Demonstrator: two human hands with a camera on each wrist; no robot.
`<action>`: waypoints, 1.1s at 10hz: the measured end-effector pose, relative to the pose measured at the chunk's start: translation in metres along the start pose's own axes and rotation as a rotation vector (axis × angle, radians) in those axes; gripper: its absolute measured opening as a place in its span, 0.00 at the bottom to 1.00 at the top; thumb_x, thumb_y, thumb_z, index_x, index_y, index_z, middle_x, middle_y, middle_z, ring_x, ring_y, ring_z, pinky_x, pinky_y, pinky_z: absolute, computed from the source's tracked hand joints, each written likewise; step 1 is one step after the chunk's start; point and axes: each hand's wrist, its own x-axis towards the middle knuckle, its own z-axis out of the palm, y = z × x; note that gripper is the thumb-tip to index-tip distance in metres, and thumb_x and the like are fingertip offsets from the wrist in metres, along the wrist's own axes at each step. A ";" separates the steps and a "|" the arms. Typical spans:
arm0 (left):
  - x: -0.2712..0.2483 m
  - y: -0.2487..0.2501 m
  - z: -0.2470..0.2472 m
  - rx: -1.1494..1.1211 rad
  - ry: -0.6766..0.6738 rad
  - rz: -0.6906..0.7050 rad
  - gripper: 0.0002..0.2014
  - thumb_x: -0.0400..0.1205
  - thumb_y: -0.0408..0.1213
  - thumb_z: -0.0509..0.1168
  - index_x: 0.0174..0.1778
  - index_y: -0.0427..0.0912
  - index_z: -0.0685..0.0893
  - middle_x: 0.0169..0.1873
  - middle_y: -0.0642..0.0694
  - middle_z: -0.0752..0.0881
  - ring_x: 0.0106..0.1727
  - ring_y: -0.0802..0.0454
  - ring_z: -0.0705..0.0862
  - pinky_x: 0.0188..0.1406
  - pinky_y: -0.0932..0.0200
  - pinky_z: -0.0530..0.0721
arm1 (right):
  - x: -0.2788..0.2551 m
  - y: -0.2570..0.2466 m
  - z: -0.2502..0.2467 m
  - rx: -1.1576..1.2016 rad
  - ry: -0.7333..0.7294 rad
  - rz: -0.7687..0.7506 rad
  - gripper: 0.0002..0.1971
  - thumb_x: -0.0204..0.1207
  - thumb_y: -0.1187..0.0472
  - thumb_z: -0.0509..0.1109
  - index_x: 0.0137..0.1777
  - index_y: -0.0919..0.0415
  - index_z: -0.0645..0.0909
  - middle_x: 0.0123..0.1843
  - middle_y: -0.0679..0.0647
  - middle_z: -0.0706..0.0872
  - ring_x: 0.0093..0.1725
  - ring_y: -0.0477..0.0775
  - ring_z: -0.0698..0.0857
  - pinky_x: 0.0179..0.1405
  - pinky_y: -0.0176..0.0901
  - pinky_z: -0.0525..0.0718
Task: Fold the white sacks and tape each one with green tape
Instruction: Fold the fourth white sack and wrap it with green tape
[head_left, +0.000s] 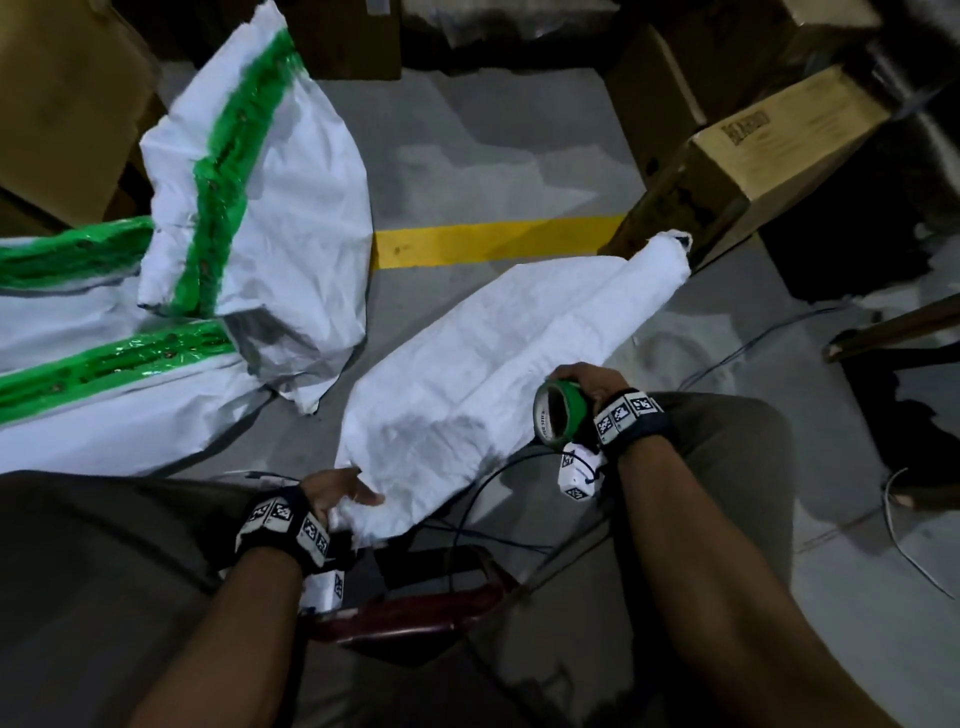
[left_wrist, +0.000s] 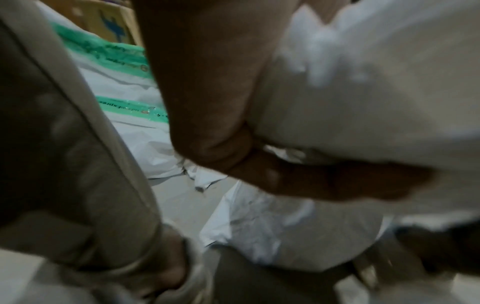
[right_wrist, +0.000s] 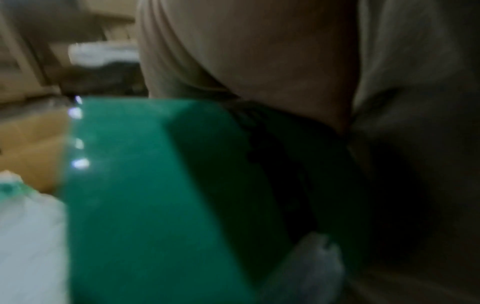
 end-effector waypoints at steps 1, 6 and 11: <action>-0.025 0.029 0.009 -0.127 0.093 0.133 0.21 0.75 0.34 0.79 0.61 0.33 0.84 0.58 0.36 0.86 0.55 0.39 0.87 0.51 0.53 0.84 | -0.018 -0.015 -0.003 0.381 0.143 0.091 0.17 0.71 0.62 0.81 0.57 0.70 0.89 0.49 0.61 0.90 0.44 0.59 0.88 0.31 0.35 0.85; -0.070 0.286 0.024 0.024 0.303 0.847 0.27 0.60 0.22 0.78 0.56 0.39 0.86 0.51 0.44 0.84 0.51 0.49 0.81 0.50 0.55 0.80 | -0.017 -0.020 -0.078 1.052 0.169 -0.025 0.38 0.46 0.50 0.91 0.57 0.65 0.88 0.61 0.65 0.89 0.60 0.70 0.88 0.61 0.72 0.84; -0.047 0.256 -0.036 0.038 0.354 0.698 0.24 0.58 0.26 0.84 0.50 0.38 0.87 0.47 0.40 0.87 0.48 0.45 0.83 0.46 0.49 0.83 | -0.012 0.010 -0.025 0.975 0.136 0.033 0.26 0.57 0.56 0.89 0.52 0.69 0.87 0.56 0.68 0.90 0.48 0.65 0.89 0.53 0.64 0.90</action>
